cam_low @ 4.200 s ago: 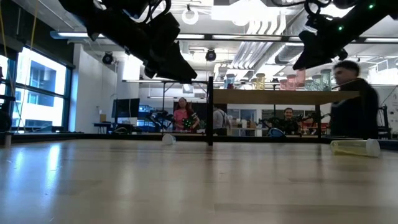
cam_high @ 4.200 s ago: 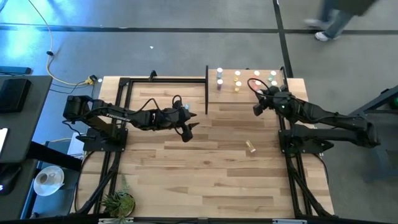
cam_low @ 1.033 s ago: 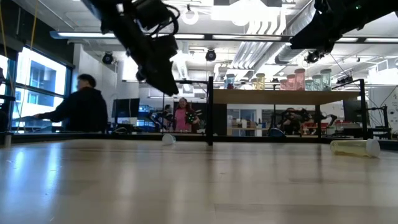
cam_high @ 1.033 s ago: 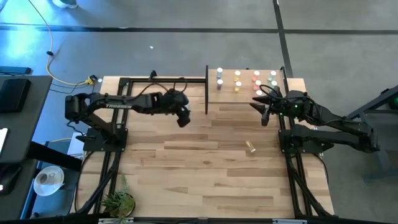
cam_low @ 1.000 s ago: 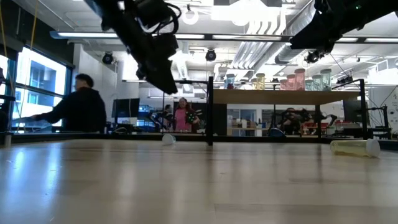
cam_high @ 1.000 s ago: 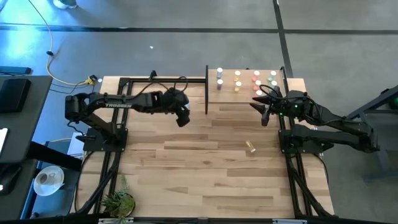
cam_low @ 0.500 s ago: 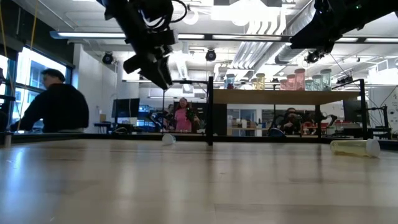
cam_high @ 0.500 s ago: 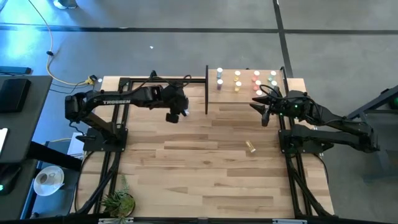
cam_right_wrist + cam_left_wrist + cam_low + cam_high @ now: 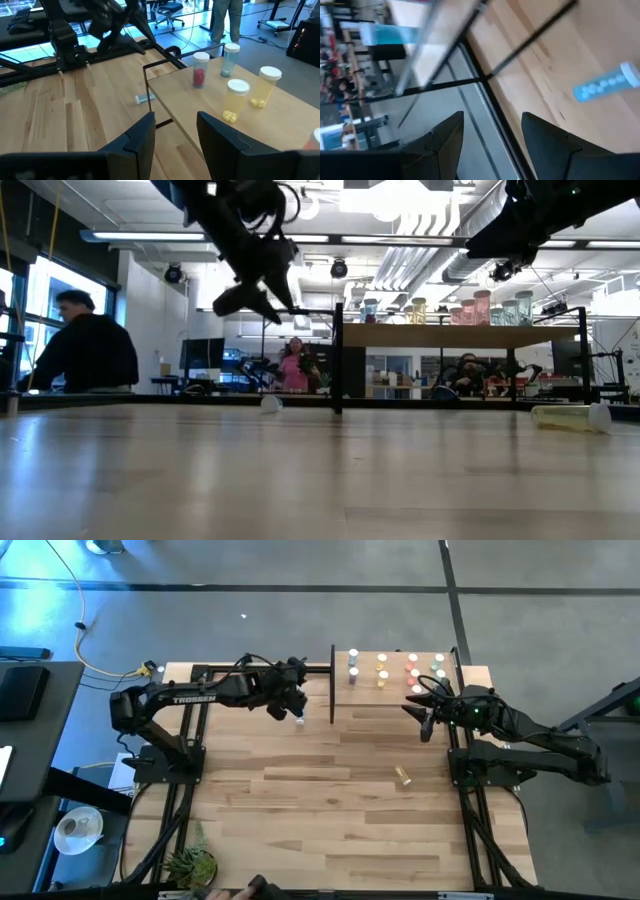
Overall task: Pick and place medicine bottles onto shelf by color
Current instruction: Put the blue medicine bottle aligned with the other blue medicine bottle on the shelf
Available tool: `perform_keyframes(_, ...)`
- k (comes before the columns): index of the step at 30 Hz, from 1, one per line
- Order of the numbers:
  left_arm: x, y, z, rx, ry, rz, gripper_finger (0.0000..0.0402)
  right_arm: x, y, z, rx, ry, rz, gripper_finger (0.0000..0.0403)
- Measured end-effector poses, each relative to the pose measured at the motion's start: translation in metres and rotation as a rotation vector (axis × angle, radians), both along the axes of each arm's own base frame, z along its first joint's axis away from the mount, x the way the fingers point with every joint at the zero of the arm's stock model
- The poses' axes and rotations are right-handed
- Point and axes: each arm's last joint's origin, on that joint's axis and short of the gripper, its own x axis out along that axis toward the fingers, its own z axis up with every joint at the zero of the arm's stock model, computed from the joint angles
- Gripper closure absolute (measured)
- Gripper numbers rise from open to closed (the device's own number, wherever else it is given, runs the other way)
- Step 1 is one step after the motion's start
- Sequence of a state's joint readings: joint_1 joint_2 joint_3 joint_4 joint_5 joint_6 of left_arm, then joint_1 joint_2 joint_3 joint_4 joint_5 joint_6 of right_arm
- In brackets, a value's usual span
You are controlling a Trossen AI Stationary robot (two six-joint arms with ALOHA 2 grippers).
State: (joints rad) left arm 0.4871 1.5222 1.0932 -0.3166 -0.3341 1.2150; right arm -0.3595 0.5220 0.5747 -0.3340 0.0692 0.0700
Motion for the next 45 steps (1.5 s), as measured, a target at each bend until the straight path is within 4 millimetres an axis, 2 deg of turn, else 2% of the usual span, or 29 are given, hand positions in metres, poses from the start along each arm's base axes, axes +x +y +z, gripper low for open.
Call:
perform_keyframes(6, 0.006, 0.009, -0.022, -0.008, 0.11, -0.056, 0.0213, 0.0, 0.0, 0.0, 0.002, 0.004, 0.0, 0.0265)
perform_keyframes(15, 0.021, 0.009, -0.06, -0.04, 0.246, -0.133, 0.0213, 0.0, 0.0, 0.0, 0.003, 0.004, 0.001, 0.0265)
perform_keyframes(20, 0.025, 0.012, -0.073, -0.02, 0.336, -0.183, 0.0213, 0.0, 0.0, 0.0, 0.003, 0.004, 0.001, 0.0265)
perform_keyframes(25, 0.029, 0.019, -0.065, 0.005, 0.331, -0.149, 0.0213, 0.0, 0.0, 0.0, 0.015, -0.002, -0.003, 0.0265)
perform_keyframes(31, 0.031, 0.033, -0.037, -0.042, 0.327, -0.128, 0.0213, 0.0, 0.0, 0.0, 0.018, -0.003, -0.004, 0.0265)
perform_keyframes(34, 0.029, 0.036, -0.031, -0.098, 0.343, -0.146, 0.0213, 0.0, 0.0, 0.0, 0.018, -0.003, -0.004, 0.0265)
perform_keyframes(38, 0.024, 0.034, -0.035, -0.21, 0.36, -0.205, 0.0213, 0.0, 0.0, 0.0, 0.018, -0.003, -0.004, 0.0265)
perform_keyframes(45, 0.034, 0.027, -0.045, -0.256, 0.353, -0.28, 0.0213, 0.0, 0.0, 0.0, 0.018, -0.003, -0.004, 0.0265)
